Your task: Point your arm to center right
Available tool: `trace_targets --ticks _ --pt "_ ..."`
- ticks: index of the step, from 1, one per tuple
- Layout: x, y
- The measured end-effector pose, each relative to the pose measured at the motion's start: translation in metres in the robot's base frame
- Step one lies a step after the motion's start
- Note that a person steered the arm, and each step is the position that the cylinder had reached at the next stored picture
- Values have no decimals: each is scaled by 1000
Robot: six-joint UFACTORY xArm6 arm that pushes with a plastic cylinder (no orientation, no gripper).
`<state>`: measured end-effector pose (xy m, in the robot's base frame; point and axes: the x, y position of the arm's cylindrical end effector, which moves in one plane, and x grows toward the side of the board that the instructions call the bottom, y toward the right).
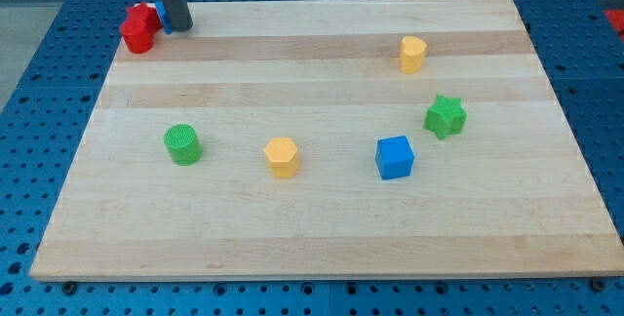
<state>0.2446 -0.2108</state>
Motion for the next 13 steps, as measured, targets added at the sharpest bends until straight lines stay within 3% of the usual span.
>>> trace_targets --ticks 3,4,5,9,11,13 --pt "0 5" --pt "3 51" --pt "4 58" --pt "119 205" --pt "138 279" --pt "129 381"
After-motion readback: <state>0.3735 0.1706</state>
